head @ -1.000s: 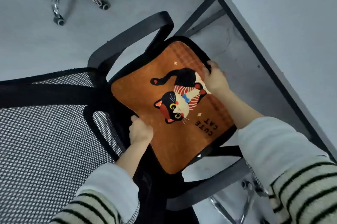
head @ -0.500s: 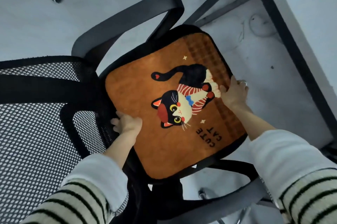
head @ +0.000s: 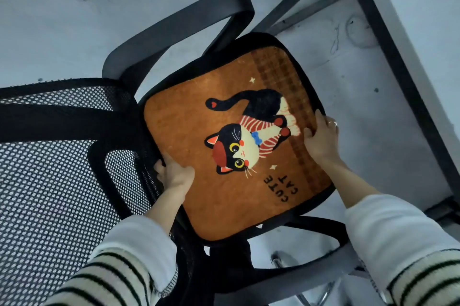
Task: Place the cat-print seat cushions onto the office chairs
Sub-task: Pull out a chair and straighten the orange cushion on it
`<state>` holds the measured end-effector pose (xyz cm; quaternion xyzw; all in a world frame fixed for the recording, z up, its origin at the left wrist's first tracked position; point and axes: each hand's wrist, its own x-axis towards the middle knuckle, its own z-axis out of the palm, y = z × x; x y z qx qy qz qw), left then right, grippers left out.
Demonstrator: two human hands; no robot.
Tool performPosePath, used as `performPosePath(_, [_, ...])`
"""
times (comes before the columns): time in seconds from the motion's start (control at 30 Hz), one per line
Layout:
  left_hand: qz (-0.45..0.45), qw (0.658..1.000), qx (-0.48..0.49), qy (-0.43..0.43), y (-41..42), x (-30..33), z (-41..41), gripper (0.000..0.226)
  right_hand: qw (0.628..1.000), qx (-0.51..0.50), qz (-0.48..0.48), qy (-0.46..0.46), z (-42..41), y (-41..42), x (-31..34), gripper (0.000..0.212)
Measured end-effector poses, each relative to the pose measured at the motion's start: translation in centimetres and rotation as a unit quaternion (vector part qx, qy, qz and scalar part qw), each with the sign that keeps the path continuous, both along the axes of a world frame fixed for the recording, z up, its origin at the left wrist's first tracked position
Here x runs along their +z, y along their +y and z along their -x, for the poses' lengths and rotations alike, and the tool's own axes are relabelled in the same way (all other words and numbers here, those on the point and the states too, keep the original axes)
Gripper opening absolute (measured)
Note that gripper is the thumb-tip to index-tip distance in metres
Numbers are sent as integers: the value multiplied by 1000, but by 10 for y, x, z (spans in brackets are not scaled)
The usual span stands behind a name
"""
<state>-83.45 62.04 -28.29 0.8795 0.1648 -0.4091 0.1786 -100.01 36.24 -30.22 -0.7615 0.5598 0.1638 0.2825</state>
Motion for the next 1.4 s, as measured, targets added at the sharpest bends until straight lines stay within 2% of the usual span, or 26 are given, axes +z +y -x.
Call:
performPosePath(0.17, [-31,999,-22,15,7,6,26,82,999,44,17,25,32,18,2,56])
performPosePath(0.33, [-40,999,-31,16,5,5,33,80,998,37,-17,47,61,26,6,64])
performPosePath(0.5, [-46,998,-48,24,5,3,33,84,991,112,-7,74,67,36,8,68])
performPosePath(0.6, [-25,993,-117,10,10,4,46,87,984,141,23,103,54,50,12,68])
performPosePath(0.7, [-32,960,-279,-2,14,5,65,90,983,142,-28,111,42,71,17,77])
performPosePath(0.77, [-42,937,-345,28,16,2,72,97,981,120,-66,139,41,85,16,88])
performPosePath(0.87, [-54,917,-390,59,21,-6,73,108,979,98,-89,156,44,99,11,100])
performPosePath(1.03, [-51,905,-413,81,21,-8,69,114,974,111,-120,157,44,93,6,105])
performPosePath(1.13, [-44,903,-409,123,16,0,57,108,975,108,-116,158,44,91,13,97])
performPosePath(1.23, [-39,889,-429,154,17,16,37,91,981,92,-82,152,39,95,29,73])
performPosePath(1.33, [-14,880,-451,150,15,44,16,72,981,94,-59,160,24,110,55,60])
performPosePath(1.4, [-5,866,-483,129,5,70,2,63,980,97,-84,153,6,117,74,54])
